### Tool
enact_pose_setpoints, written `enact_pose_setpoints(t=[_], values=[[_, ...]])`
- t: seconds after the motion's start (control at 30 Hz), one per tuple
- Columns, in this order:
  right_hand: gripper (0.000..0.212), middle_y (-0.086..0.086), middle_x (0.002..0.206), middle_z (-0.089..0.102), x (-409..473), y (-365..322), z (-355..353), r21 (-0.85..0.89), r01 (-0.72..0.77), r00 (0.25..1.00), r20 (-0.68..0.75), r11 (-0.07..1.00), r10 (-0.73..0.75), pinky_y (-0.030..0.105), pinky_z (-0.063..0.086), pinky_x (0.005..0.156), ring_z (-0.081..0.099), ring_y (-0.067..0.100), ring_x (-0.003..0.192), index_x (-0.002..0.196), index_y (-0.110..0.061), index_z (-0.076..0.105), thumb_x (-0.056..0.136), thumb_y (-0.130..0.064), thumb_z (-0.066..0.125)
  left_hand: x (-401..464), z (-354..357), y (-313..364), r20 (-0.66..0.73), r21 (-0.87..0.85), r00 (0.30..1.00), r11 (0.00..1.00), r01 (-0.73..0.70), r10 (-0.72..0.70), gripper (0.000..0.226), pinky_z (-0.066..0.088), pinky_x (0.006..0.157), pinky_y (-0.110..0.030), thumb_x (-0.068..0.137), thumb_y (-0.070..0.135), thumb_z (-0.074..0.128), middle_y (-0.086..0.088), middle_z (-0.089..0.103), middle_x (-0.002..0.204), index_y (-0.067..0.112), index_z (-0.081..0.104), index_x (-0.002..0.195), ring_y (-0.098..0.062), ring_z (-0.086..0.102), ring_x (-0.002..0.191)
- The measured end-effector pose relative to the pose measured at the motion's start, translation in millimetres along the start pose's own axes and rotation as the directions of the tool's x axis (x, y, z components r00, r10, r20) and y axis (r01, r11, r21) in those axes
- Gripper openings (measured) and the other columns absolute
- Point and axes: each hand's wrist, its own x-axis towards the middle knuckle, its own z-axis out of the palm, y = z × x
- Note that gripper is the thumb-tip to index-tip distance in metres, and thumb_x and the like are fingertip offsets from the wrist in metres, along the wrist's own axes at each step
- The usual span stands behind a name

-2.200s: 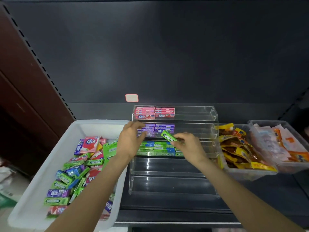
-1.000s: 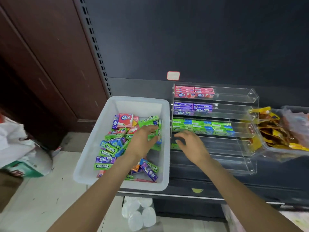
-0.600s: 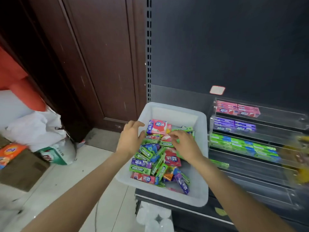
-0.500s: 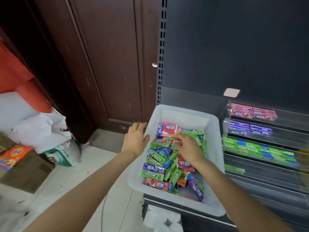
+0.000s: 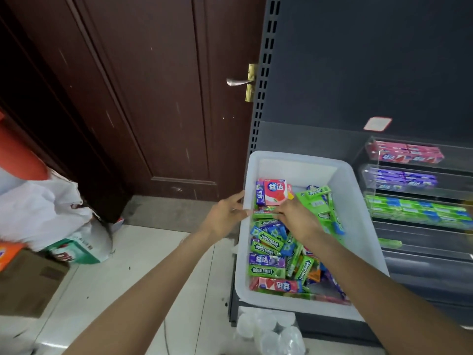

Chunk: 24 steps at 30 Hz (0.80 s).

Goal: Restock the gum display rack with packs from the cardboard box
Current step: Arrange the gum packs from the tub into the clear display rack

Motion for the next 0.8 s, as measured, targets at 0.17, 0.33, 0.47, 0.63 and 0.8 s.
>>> enact_pose_setpoints(t=[0.17,0.33,0.47,0.63,0.8], values=[[0.025,0.012,0.09,0.066,-3.1,5.8,5.7,0.114,-0.047,0.997,-0.049,0.992,0.053,0.043,0.051,0.082,0.062,0.027,0.083,0.084,-0.007,0.065,0.097,-0.018,0.047,4.3,-1.4,-5.8,-0.001,0.069,1.0,0.998,-0.014,0.014,0.051,0.047,0.097,-0.035,0.088,0.025,0.063,-0.003,0.066,0.115,0.02,0.047,0.136,-0.017,0.061,0.107],[0.018,0.004,0.095,0.071,-11.2,6.4,-4.1,0.489,-0.017,0.974,-0.191,0.872,0.126,0.027,0.051,0.084,0.065,0.016,0.082,0.104,-0.01,0.071,0.089,-0.014,0.062,11.1,-0.5,6.5,-0.166,0.304,0.972,0.947,-0.108,0.165,0.05,0.042,0.091,-0.022,0.087,0.021,0.064,-0.004,0.048,0.131,0.018,0.048,0.135,-0.014,0.053,0.11],[0.013,-0.007,0.086,0.071,-18.8,-6.9,-17.9,0.688,0.109,0.949,-0.288,0.717,0.132,0.034,0.056,0.08,0.066,0.011,0.081,0.091,-0.022,0.072,0.083,-0.012,0.068,21.5,-0.2,20.8,-0.214,0.261,0.958,0.957,-0.131,0.189,0.039,0.042,0.072,-0.007,0.091,0.03,0.057,-0.002,0.057,0.113,0.013,0.055,0.127,-0.007,0.055,0.088],[0.014,-0.01,0.088,0.07,-13.9,-17.3,-22.3,0.719,0.181,0.944,-0.318,0.671,0.086,0.036,0.053,0.08,0.063,0.006,0.082,0.086,-0.027,0.072,0.081,-0.013,0.071,32.2,-2.8,23.5,-0.144,-0.197,0.989,0.98,0.009,-0.038,0.021,0.055,0.067,-0.02,0.089,0.014,0.062,-0.007,0.068,0.087,0.0,0.066,0.103,-0.009,0.064,0.073],[0.023,-0.014,0.098,0.066,-5.9,-15.8,-17.8,0.697,0.143,0.963,-0.261,0.702,0.062,0.018,0.048,0.083,0.06,-0.001,0.092,0.106,-0.024,0.066,0.083,-0.022,0.069,26.1,-12.3,19.7,-0.075,-0.317,0.981,0.937,0.147,-0.179,0.017,0.052,0.058,-0.011,0.086,0.003,0.062,-0.007,0.066,0.078,-0.006,0.066,0.1,-0.009,0.065,0.066]])
